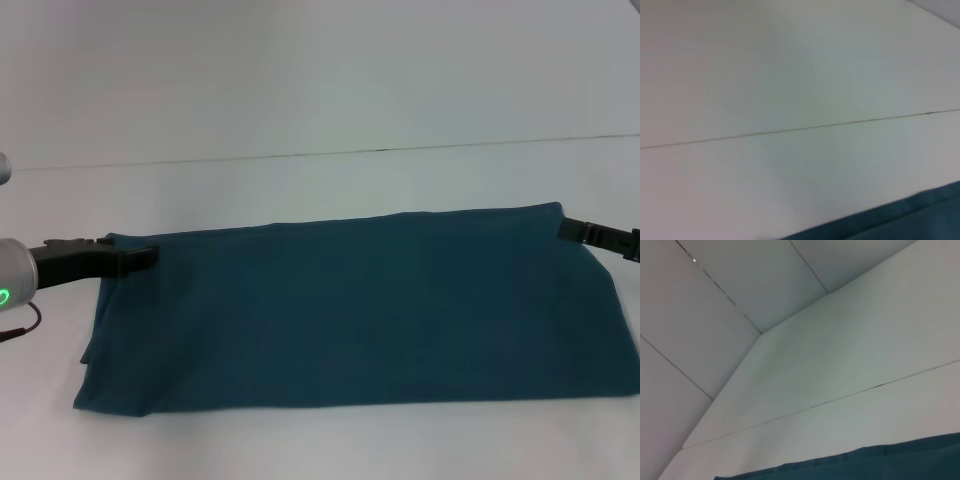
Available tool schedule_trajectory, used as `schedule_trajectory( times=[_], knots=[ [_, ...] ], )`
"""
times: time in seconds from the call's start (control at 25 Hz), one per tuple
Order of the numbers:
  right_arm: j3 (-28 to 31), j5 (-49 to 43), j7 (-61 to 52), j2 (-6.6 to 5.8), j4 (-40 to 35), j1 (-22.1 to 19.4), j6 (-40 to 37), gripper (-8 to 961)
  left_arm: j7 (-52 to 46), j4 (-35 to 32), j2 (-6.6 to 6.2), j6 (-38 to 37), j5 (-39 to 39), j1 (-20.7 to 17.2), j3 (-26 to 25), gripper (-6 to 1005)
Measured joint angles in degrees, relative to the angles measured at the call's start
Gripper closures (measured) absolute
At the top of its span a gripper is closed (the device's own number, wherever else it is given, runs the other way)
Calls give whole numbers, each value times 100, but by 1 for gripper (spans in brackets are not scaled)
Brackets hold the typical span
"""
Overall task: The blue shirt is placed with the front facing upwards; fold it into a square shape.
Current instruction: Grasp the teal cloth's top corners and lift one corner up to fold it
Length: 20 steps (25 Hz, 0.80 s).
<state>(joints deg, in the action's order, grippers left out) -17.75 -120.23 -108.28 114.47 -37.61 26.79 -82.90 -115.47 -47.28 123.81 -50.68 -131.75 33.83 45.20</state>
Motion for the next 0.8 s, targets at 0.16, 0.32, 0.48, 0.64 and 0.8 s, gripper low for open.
schedule_trajectory(
  times=[0.16, 0.32, 0.48, 0.64, 0.8],
  knots=[
    [0, -2, 0, 10, 40, 17, 5, 325, 10, 43, 3, 184, -39, 19, 138, 289],
    [0, -3, 0, 10, 43, 19, 10, 326, 13, 83, 5, 265, -42, 19, 301, 289],
    [0, -1, 0, 9, 43, 6, 9, 327, 40, 93, 4, 285, -43, 18, 352, 290],
    [0, 0, 0, 21, 43, -2, 17, 328, 104, 131, 3, 342, -43, 18, 373, 291],
    [7, 2, 0, 25, 45, -9, 17, 329, 172, 147, 3, 410, -63, 18, 401, 295]
  ],
)
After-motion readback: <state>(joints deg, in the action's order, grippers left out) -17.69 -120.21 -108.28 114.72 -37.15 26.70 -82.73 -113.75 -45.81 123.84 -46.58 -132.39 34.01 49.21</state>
